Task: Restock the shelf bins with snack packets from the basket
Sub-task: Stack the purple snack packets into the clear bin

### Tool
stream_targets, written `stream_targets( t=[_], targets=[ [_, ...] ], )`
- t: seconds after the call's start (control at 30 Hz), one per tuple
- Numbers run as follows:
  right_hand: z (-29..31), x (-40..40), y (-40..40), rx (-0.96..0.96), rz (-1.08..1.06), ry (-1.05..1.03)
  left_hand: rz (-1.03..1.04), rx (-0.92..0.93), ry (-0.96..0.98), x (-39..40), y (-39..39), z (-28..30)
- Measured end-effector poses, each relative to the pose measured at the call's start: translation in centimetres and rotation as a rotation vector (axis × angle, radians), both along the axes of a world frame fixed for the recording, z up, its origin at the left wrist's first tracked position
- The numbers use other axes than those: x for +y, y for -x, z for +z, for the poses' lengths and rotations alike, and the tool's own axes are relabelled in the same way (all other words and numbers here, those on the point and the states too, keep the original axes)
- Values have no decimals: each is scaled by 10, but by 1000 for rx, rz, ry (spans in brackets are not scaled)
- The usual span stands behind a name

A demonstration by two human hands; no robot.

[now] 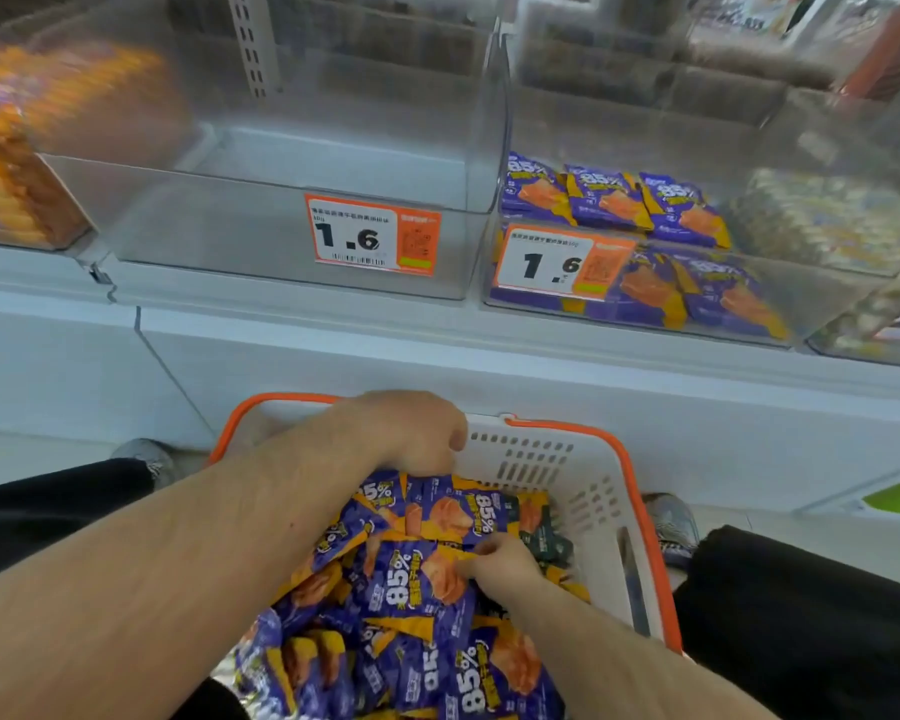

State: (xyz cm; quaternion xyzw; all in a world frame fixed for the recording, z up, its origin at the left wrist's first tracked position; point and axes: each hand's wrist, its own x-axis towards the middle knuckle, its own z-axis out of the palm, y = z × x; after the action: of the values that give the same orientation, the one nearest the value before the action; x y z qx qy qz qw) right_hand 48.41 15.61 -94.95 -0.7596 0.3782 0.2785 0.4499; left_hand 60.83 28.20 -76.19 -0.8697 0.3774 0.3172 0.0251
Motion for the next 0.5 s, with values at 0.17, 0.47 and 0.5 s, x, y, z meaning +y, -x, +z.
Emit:
stream_targets(
  t=[0.17,0.47,0.5],
  targets=[
    [32,-5,-21,-131,131,-39,54,15,36,-1,1,6],
    [161,-54,-57,-588,324,-21,283,55,10,14,-20,30],
    [173,-59,-59,-645,303,-55,297,84,58,16,-23,35]
  ],
)
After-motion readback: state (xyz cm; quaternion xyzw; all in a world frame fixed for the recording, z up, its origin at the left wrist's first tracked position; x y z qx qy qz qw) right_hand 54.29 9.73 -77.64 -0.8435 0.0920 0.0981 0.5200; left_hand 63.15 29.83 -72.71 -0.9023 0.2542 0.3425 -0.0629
